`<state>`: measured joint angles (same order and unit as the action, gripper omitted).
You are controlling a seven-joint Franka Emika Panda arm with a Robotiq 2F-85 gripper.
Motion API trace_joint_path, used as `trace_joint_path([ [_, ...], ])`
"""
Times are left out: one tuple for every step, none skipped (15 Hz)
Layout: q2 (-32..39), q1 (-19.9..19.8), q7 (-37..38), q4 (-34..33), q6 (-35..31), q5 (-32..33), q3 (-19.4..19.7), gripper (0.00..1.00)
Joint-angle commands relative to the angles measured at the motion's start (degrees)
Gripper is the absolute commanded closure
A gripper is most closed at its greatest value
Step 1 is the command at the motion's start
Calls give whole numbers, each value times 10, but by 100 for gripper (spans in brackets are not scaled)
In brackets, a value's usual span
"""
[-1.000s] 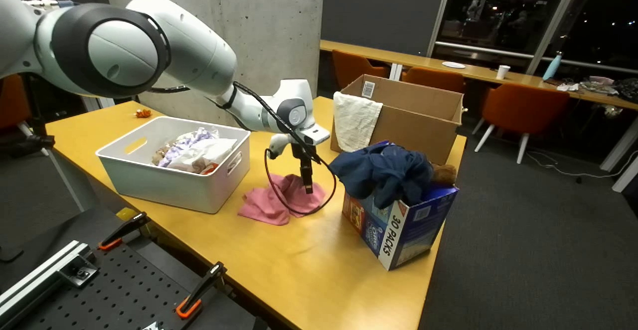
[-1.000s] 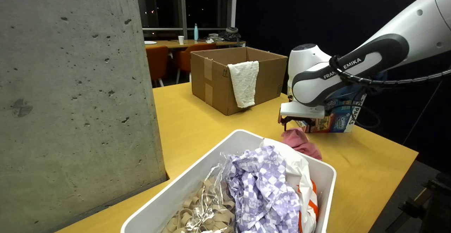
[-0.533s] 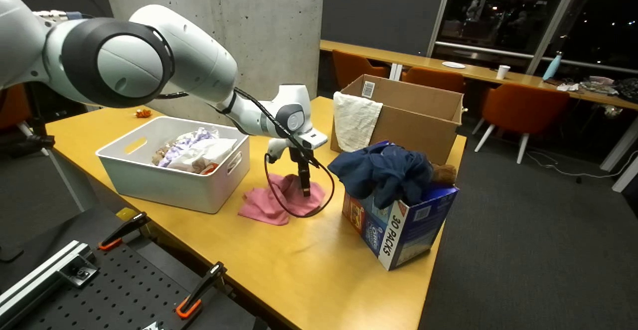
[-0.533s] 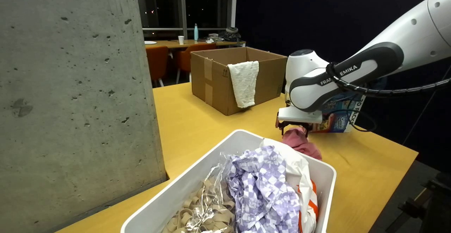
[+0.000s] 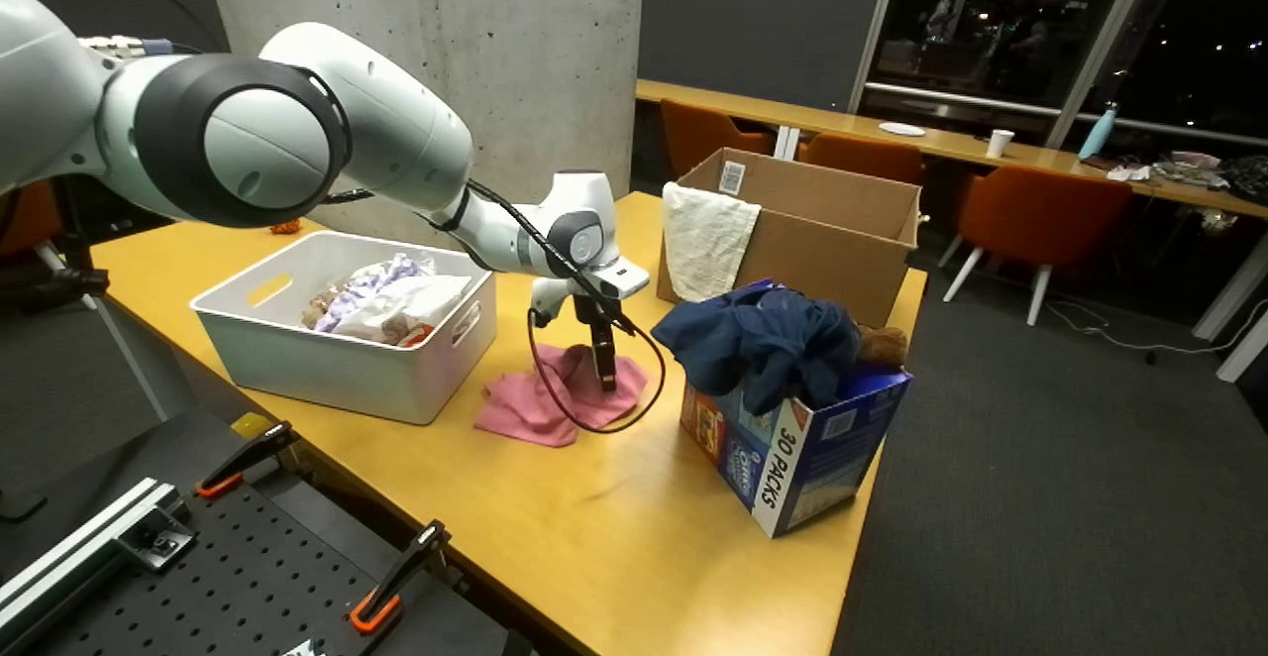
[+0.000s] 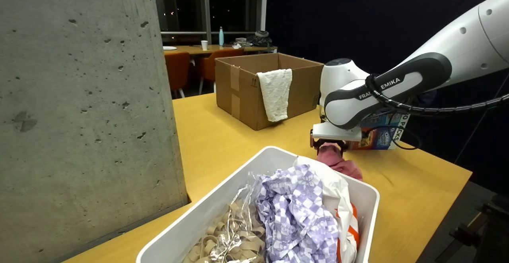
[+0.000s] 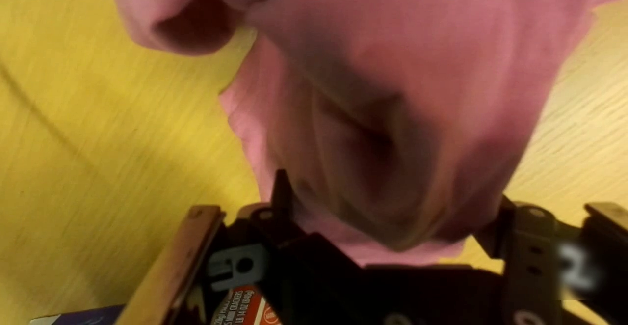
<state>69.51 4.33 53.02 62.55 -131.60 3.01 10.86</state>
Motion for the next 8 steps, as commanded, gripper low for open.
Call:
trace_joint_path([
  [-1,-9,-19,-8,0,-11,-10,43],
  [-6,-10,-26,-4,0,-12,-13,43],
  [-16,-11,-37,5,2,-14,-19,43],
  [-25,-10,-43,12,4,-13,-19,43],
  [-35,-10,-50,19,10,-14,-20,43],
  [-46,-9,-56,28,13,-13,-20,43],
  [-55,-9,-63,33,18,-14,-20,43],
  [-69,-8,-67,43,29,-14,-20,43],
])
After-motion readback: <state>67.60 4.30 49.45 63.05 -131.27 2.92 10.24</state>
